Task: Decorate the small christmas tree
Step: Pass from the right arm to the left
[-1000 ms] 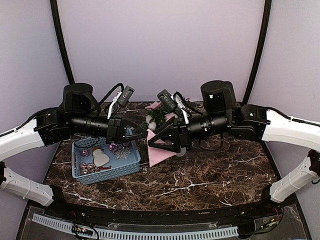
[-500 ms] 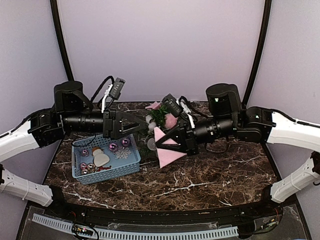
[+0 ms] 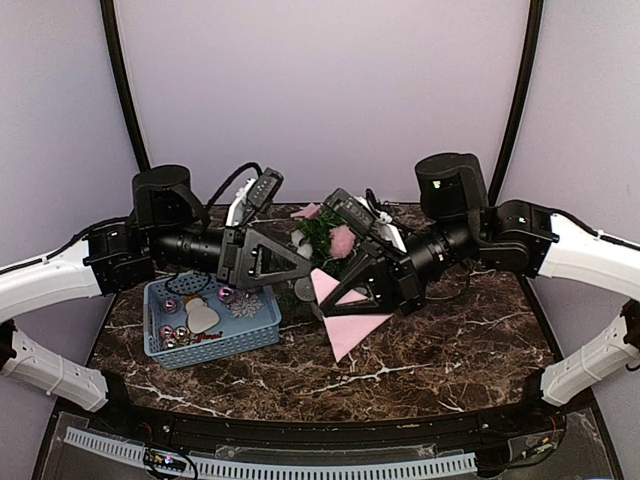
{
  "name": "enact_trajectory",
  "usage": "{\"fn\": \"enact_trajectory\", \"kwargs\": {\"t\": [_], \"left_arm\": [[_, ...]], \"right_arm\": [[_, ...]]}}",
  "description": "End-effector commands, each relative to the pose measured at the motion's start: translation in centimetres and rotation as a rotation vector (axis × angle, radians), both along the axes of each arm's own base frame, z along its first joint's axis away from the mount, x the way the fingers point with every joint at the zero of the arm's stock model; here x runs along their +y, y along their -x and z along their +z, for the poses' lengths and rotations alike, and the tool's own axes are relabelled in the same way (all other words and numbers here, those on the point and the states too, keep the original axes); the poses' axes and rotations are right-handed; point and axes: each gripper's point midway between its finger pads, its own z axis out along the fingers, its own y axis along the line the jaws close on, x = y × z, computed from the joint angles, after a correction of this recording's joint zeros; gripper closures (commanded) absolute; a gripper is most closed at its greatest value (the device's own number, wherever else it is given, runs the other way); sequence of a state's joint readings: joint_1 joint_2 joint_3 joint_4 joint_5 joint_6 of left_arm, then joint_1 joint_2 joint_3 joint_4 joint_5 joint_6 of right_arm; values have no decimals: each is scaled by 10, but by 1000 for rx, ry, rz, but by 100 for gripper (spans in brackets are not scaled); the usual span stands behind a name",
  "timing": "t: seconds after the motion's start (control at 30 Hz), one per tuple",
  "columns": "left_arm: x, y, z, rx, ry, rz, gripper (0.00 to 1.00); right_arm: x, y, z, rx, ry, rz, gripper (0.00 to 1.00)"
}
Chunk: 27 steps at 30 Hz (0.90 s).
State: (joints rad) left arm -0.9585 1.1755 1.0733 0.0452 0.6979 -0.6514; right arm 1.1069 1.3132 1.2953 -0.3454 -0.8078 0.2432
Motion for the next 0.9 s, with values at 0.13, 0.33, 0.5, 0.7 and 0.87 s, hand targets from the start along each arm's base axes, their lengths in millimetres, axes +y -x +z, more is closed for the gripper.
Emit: {"fn": "enact_trajectory", "kwargs": {"t": [0.13, 0.33, 0.5, 0.7, 0.87], "left_arm": [[-9, 50, 37, -13, 154, -289, 11], [-3, 59, 51, -32, 222, -323, 32], [-2, 56, 49, -41, 214, -289, 54], [-5, 49, 43, -35, 183, -246, 69], [-6, 43, 37, -42, 150, -207, 82]], "right_arm": [[2, 6, 21, -14, -61, 66, 100], [3, 4, 14, -12, -37, 49, 100], [3, 3, 10, -5, -29, 47, 100], [2, 4, 8, -1, -21, 45, 100], [2, 3, 4, -3, -10, 34, 100]]}}
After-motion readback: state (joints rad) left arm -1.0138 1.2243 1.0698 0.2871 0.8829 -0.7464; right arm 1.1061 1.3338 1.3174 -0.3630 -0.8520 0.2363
